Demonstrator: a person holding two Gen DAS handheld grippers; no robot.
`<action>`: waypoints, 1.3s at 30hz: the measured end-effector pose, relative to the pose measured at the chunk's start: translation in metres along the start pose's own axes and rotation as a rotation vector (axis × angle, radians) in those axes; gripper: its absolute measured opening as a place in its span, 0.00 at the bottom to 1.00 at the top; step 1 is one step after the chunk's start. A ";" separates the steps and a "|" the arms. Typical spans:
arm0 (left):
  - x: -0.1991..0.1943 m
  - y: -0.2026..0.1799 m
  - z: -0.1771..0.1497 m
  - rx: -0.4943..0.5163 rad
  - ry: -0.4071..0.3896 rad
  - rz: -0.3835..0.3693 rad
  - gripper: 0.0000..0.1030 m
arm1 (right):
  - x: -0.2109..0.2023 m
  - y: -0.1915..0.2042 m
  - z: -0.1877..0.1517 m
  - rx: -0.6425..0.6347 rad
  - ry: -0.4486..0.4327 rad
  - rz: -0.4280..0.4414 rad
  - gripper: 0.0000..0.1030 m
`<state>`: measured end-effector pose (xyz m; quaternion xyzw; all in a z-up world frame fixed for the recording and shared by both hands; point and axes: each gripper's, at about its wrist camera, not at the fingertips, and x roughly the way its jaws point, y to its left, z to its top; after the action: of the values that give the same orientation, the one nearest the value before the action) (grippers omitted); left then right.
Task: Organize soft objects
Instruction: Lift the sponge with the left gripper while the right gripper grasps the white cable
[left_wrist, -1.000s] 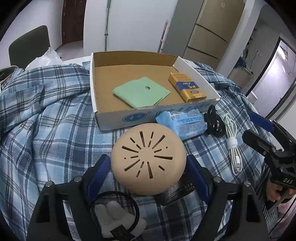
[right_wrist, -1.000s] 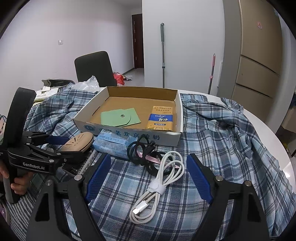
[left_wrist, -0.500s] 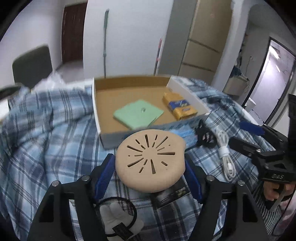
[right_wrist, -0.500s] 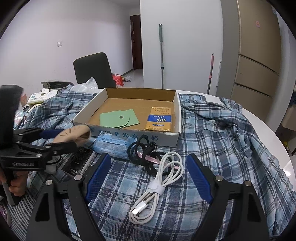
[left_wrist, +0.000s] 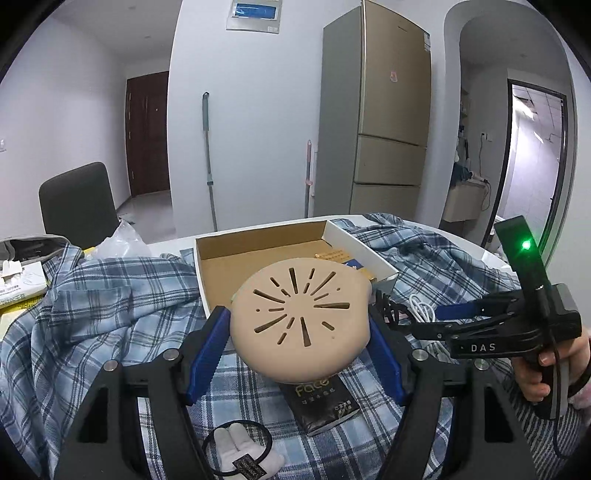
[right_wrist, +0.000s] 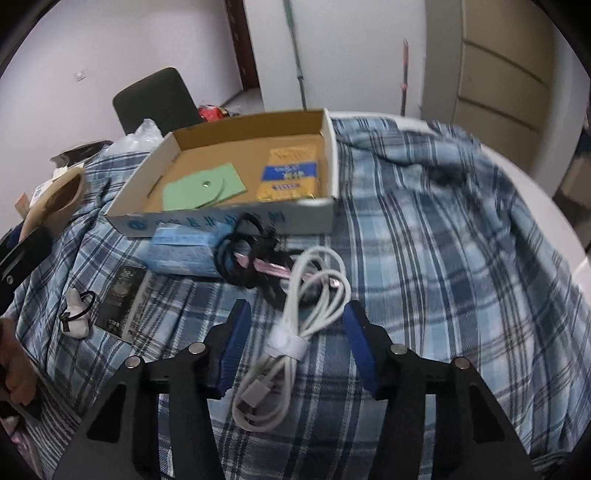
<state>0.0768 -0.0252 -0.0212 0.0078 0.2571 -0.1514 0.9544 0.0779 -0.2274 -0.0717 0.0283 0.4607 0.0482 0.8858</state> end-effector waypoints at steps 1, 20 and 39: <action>0.000 0.001 0.000 -0.004 0.001 0.002 0.72 | 0.001 -0.001 0.000 0.007 0.007 -0.002 0.44; -0.011 0.000 0.000 -0.004 -0.050 -0.002 0.72 | 0.001 0.003 -0.002 -0.028 -0.011 0.010 0.20; -0.047 -0.001 0.076 -0.009 -0.211 0.119 0.72 | -0.104 0.037 0.071 -0.149 -0.365 -0.004 0.20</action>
<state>0.0751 -0.0201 0.0683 0.0028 0.1548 -0.0932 0.9835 0.0747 -0.2028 0.0576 -0.0300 0.2878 0.0743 0.9543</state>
